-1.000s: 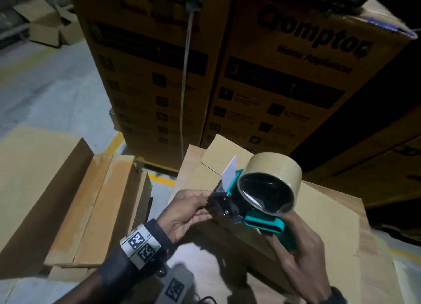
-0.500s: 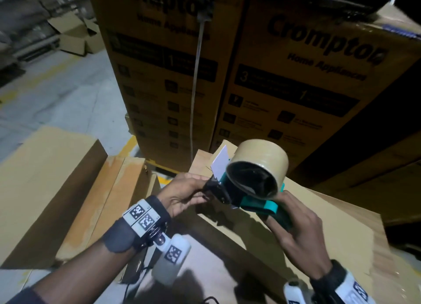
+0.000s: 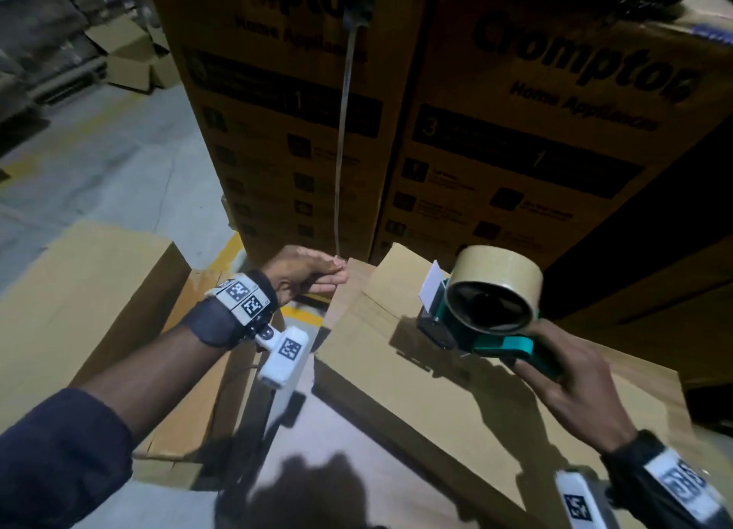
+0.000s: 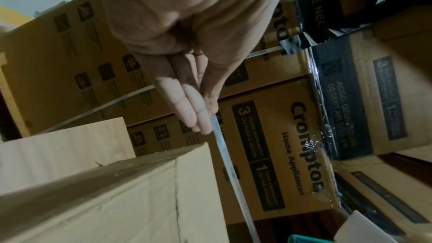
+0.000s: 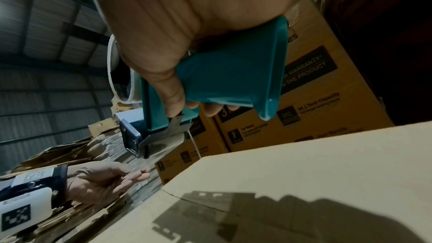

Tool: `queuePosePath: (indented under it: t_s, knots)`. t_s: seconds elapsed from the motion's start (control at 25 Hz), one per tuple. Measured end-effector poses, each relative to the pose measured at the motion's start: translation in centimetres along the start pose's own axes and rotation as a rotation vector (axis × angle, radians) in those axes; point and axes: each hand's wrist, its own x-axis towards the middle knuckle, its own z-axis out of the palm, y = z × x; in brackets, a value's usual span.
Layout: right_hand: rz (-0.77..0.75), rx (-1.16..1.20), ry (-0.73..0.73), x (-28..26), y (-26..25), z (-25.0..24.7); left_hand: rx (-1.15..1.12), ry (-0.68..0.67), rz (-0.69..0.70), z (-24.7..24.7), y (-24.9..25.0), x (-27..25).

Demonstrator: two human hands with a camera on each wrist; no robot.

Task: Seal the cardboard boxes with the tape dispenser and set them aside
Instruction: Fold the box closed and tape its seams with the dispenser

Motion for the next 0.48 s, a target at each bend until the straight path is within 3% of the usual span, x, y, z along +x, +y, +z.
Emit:
queuePosePath:
  t_s: [0.48]
  knots:
    - [0.013, -0.037, -0.115, 1.7, 1.0, 1.8, 0.019, 0.036, 0.064, -0.3, -2.6, 2.5]
